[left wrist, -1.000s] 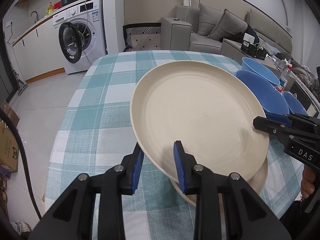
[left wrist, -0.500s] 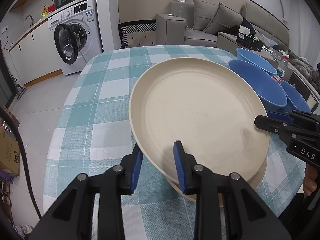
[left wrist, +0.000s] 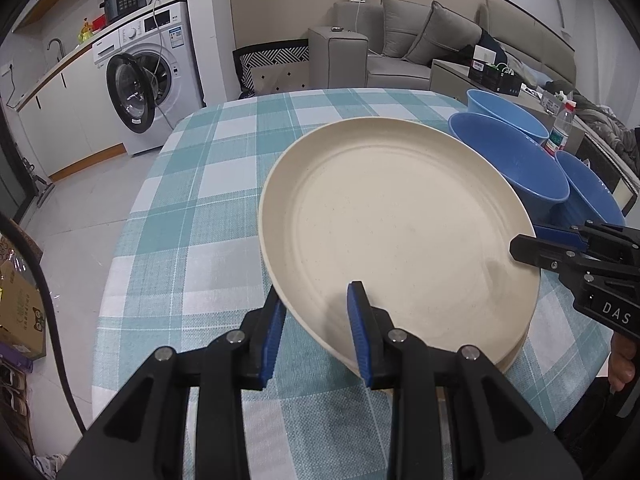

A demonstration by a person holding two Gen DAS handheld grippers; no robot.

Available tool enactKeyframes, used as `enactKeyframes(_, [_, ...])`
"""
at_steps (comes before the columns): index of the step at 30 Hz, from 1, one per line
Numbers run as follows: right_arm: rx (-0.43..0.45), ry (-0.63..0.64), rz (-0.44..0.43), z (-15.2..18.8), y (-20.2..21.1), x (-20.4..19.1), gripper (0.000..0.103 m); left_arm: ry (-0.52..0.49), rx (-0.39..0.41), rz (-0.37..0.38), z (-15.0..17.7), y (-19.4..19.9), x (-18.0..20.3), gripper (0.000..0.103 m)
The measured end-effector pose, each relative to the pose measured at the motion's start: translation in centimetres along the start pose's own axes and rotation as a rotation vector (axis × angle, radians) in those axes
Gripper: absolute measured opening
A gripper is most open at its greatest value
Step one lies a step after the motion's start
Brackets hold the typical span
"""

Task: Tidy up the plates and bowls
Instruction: 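Carry the cream plates over the remaining cream plate and lower them with both tools, then open both tools to release the cream plates onto the stack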

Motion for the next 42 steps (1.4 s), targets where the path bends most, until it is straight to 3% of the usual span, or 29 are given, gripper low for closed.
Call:
enactKeyframes(33, [-0.077,0.013,0.067,3.6,-0.7,1.0,0.025,-0.112,-0.097,-0.025,2.2,-1.5,2.6,0.035])
enactKeyframes(42, [-0.077,0.042,0.077,3.8,-0.7,0.9,0.030,-0.140,-0.113,-0.041,2.5,-1.8,2.9,0.040])
Point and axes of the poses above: each gripper's, at about its wrist camera, not at the fingertips, and y roughly against the way its jaws point, x to its right, z to its underside, the point moved 9 cm from there along -y, roughly the way its jaws point, and after that the axes turned 8 degrees about z, right-handed, at the moved point
